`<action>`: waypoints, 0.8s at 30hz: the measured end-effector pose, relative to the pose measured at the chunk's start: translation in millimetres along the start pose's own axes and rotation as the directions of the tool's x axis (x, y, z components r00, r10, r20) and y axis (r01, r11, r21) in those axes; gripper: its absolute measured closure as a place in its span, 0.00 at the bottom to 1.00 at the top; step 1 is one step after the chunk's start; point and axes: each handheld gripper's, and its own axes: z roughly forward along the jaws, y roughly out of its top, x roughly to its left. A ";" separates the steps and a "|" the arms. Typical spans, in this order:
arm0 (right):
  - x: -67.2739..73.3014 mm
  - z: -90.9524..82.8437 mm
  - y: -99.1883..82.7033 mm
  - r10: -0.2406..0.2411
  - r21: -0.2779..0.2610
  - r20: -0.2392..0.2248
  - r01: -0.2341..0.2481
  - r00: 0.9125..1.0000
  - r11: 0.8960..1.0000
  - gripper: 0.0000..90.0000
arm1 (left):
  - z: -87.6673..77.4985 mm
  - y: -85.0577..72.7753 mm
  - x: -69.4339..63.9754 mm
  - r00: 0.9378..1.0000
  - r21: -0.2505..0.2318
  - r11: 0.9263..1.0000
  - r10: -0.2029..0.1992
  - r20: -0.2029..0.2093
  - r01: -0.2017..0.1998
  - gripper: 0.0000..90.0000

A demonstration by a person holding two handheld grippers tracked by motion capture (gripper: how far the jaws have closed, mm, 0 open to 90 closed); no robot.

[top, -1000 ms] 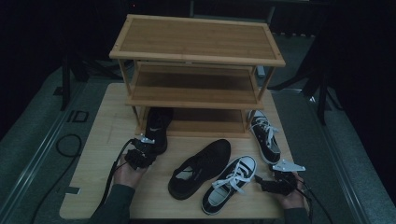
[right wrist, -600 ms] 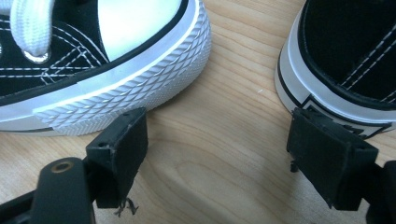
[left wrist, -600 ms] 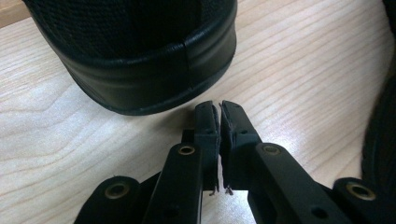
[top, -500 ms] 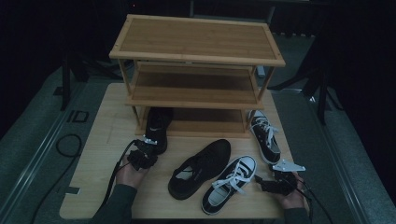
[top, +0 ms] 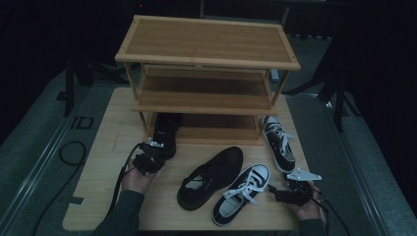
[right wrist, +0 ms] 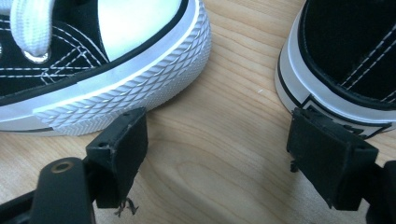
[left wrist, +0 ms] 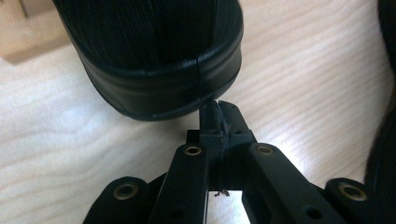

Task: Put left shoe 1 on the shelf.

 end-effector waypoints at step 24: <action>0.1 0.0 0.0 0.001 0.000 0.000 -0.001 1.000 1.000 0.23 | 25.9 35.5 9.0 0.998 0.004 1.000 -0.018 -0.054 0.018 0.99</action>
